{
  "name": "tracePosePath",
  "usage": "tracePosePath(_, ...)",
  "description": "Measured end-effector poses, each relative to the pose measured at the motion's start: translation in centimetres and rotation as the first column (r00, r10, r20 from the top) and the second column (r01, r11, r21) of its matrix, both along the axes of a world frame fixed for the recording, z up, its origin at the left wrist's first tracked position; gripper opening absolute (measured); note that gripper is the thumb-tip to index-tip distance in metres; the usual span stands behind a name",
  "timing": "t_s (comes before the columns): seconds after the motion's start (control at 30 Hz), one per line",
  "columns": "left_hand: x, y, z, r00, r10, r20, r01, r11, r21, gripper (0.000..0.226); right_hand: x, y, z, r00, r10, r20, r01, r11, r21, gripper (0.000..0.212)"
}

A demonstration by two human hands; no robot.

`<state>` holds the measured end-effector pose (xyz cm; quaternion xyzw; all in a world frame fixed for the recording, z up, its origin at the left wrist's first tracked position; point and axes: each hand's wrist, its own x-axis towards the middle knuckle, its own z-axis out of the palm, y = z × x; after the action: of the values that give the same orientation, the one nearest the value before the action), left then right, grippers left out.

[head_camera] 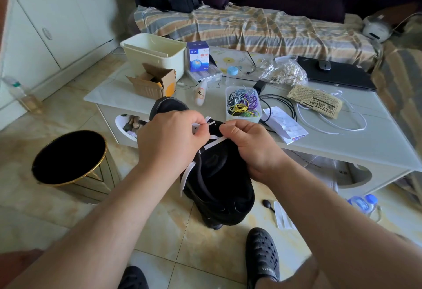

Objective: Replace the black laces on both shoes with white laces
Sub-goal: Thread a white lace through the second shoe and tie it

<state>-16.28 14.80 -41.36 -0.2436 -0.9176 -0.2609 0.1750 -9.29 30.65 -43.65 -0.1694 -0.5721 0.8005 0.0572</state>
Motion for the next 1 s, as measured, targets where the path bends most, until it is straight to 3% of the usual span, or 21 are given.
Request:
tracePosePath(0.1, 0.0, 0.1, -0.1, 1.0, -0.005, 0.007, 0.005, 0.999, -0.033, 0.011, 0.0, 0.1, -0.2, 1.0, -0.009, -0.007, 0.009, 1.0, 0.027, 0.014)
tracePosePath(0.33, 0.5, 0.3, -0.1, 1.0, -0.002, 0.031, 0.005, 0.996, -0.086, 0.011, -0.1, -0.1, -0.4, 0.998, -0.055, -0.031, 0.062, 0.95, 0.305, 0.012)
tracePosePath(0.47, 0.4, 0.1, 0.1, 0.99, -0.034, 0.137, 0.043, 0.997, -0.066, 0.01, -0.2, -0.2, -0.3, 0.996, -0.081, -0.032, 0.087, 0.896, 0.436, 0.011)
tracePosePath(0.6, -0.2, -0.3, 0.0, 0.936, -0.073, 0.345, 0.078, 0.997, 0.001, 0.015, 0.0, -0.5, -0.5, 0.996, -0.057, -0.068, 0.088, 0.688, 0.721, 0.01)
tracePosePath(0.7, -0.7, -0.6, -0.2, 0.91, -0.112, 0.399, 0.08, 0.992, 0.095, 0.011, 0.2, -0.6, -0.4, 0.994, -0.004, -0.107, 0.091, 0.563, 0.822, 0.015)
tracePosePath(0.77, -0.7, -0.5, -0.5, 0.919, -0.102, 0.381, 0.058, 0.99, 0.128, 0.01, 0.2, -0.5, -0.4, 0.993, -0.004, -0.118, 0.1, 0.564, 0.82, 0.016)
tracePosePath(0.9, -0.4, -0.2, -1.0, 0.984, -0.005, 0.176, -0.019, 0.991, 0.131, 0.022, 0.0, -0.9, -0.3, 0.992, 0.011, -0.124, 0.096, 0.576, 0.812, 0.019)
tracePosePath(1.0, -0.7, -0.5, -1.0, 0.989, -0.002, 0.149, -0.018, 0.991, 0.134, 0.033, 0.0, -1.4, -0.3, 0.991, -0.029, -0.131, 0.12, 0.625, 0.772, 0.027)
